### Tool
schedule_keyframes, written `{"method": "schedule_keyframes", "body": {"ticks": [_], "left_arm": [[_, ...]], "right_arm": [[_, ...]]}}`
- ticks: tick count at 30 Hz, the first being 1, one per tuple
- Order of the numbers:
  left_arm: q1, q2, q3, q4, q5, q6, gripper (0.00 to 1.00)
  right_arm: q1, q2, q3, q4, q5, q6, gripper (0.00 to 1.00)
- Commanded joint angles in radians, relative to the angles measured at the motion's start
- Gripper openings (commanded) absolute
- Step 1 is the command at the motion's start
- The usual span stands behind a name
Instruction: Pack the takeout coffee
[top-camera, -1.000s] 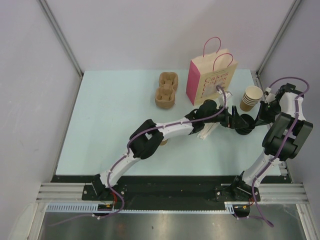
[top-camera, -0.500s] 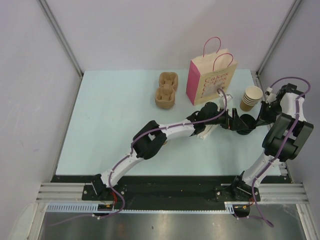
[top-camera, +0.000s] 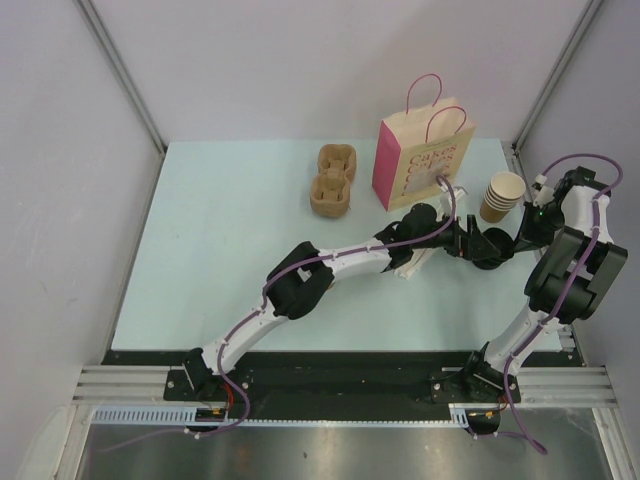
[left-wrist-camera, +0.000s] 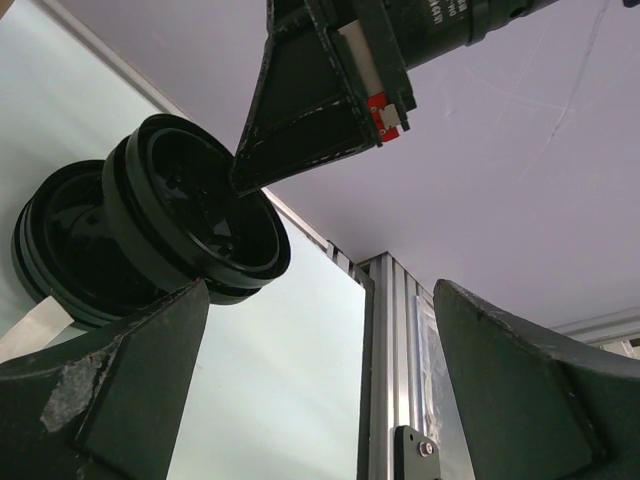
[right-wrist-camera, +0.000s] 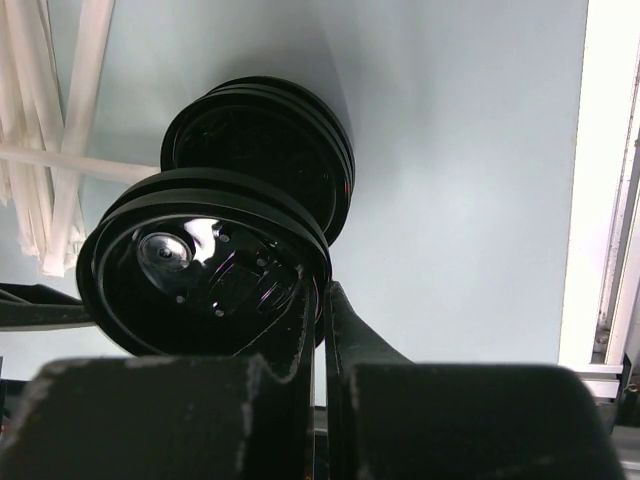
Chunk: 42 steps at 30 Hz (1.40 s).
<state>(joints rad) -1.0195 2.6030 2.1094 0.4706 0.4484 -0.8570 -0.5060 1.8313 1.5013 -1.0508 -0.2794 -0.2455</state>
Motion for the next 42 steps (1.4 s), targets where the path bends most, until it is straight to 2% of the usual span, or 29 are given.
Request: {"method": "schedule_keyframes", "body": {"ticks": [1,42], "left_arm": [[-0.013,-0.003,0.046,0.068,0.006,-0.014,1.00],[0.001,0.081,0.098,0.022,-0.030,-0.002,0.98]], "right_arm": [[0.001,-0.024,-0.001,0.006,0.008,0.006,0.00],[-0.006,0.031,0.010,-0.025,-0.147,0.008,0.00]]}}
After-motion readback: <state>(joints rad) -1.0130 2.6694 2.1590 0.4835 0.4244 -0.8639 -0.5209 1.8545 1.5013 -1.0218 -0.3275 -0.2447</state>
